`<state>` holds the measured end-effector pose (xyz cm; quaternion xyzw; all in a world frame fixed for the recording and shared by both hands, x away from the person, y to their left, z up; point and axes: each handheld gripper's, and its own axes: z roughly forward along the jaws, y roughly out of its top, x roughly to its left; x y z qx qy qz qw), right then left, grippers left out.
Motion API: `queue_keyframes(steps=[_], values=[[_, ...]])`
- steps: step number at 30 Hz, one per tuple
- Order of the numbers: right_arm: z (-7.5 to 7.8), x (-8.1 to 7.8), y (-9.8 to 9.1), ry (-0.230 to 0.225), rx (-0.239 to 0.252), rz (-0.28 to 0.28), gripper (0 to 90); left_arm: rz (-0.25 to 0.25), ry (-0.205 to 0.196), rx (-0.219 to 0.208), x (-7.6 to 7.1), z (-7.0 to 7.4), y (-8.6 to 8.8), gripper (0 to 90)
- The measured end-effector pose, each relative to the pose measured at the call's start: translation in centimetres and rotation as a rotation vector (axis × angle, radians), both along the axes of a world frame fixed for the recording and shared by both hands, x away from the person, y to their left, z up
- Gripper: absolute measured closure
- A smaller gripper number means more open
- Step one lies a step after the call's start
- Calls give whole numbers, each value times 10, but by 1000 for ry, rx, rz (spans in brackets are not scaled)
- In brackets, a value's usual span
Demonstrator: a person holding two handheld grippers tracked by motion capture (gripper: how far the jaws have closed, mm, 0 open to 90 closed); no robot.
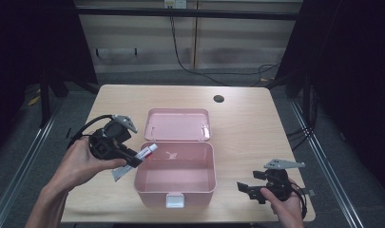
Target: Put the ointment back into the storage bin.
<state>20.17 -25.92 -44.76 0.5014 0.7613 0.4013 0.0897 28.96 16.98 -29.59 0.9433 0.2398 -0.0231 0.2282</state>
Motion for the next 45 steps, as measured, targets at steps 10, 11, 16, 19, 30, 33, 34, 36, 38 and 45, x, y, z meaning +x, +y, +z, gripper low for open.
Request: queue_keyframes(steps=[10, 11, 16, 19, 30, 33, 34, 36, 38, 45], values=[[0, 0, 0, 0, 3, 0, 164, -46, 19, 1, 2, -6, -16, 715], [0, 0, 0, 1, 3, 0, 164, -68, 18, 8, 4, -6, -17, 715], [0, 0, 0, 2, 4, 1, 164, -72, 40, -2, 5, -12, -25, 715], [0, 0, 0, 2, 4, 2, 164, -87, 46, -10, 6, -15, -29, 716], [0, 1, 0, -1, 3, 3, 164, -153, 61, -4, 7, -17, -51, 715], [0, 1, 0, 1, 4, 3, 164, -163, 69, 3, 8, -18, -54, 716], [0, 1, 0, 1, 3, 2, 163, -174, 72, 5, 9, -19, -56, 715], [0, 1, 0, 2, 5, 3, 164, -182, 77, 14, 9, -19, -60, 716], [0, 0, 0, 2, 5, 3, 164, -189, 75, 16, 8, -20, -65, 716], [0, 0, 0, 0, 8, 4, 164, -227, 81, 44, 7, -25, -77, 715]])
